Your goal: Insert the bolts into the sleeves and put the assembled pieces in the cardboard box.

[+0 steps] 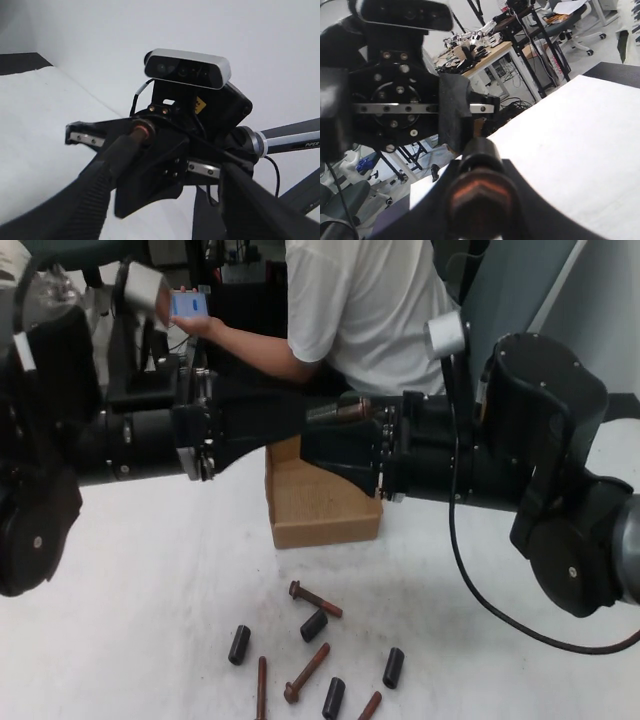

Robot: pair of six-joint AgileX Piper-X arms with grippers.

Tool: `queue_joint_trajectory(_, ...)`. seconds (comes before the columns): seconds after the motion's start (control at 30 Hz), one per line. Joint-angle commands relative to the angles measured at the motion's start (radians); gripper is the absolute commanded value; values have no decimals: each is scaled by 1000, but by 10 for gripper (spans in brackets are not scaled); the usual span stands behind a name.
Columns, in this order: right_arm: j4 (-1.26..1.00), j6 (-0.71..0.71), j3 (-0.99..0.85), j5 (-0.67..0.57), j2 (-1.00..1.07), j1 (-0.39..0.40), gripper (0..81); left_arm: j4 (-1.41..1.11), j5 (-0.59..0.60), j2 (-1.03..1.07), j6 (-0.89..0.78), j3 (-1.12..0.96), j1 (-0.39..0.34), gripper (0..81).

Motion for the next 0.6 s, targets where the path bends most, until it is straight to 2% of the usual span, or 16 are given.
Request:
queue_joint_trajectory(0.0, -29, -15, -18, -31, -23, -10, 8, 17, -16, 4, -3, 3, 38, 590)
queue_joint_trajectory(0.47, -27, -25, -18, -31, -23, -21, 8, 19, -5, 4, -1, 3, 53, 590)
queue_joint_trajectory(0.57, -27, -25, -18, -31, -23, -28, 8, 79, -13, 4, 48, 3, 65, 590)
